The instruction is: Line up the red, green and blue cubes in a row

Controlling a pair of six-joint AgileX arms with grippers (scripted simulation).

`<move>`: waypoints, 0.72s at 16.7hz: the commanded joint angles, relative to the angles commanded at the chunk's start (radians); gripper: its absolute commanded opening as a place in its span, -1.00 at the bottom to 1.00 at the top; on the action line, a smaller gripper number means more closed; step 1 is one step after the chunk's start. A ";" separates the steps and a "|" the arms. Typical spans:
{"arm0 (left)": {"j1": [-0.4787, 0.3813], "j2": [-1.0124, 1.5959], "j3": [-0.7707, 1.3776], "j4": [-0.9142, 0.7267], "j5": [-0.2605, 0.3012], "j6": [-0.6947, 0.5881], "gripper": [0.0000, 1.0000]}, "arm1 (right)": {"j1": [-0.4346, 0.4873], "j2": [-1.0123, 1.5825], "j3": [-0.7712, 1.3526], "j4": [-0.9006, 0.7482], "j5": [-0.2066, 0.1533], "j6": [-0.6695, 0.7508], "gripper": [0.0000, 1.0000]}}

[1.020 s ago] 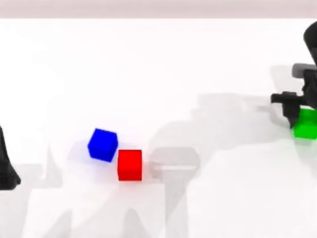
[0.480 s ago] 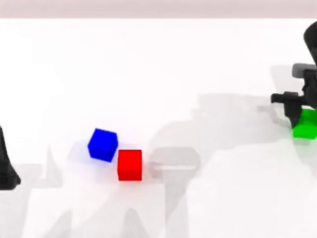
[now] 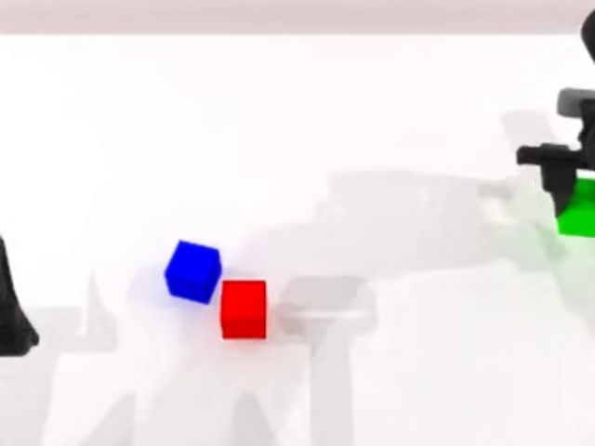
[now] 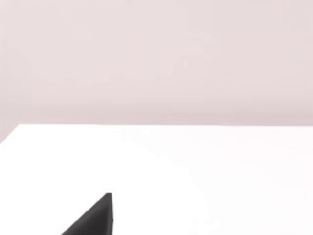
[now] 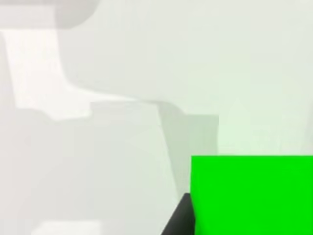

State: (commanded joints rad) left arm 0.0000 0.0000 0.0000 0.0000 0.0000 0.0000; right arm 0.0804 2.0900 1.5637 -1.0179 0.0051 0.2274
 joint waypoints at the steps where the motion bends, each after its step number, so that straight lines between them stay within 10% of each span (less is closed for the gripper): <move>1: 0.000 0.000 0.000 0.000 0.000 0.000 1.00 | 0.000 -0.013 0.023 -0.037 0.001 0.000 -1.00; 12: 0.000 0.000 0.000 0.000 0.000 0.000 1.00 | 0.111 0.001 0.113 -0.115 0.002 0.104 -1.00</move>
State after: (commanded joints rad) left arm 0.0000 0.0000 0.0000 0.0000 0.0000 0.0000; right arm 0.1911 2.0910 1.6764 -1.1332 0.0068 0.3318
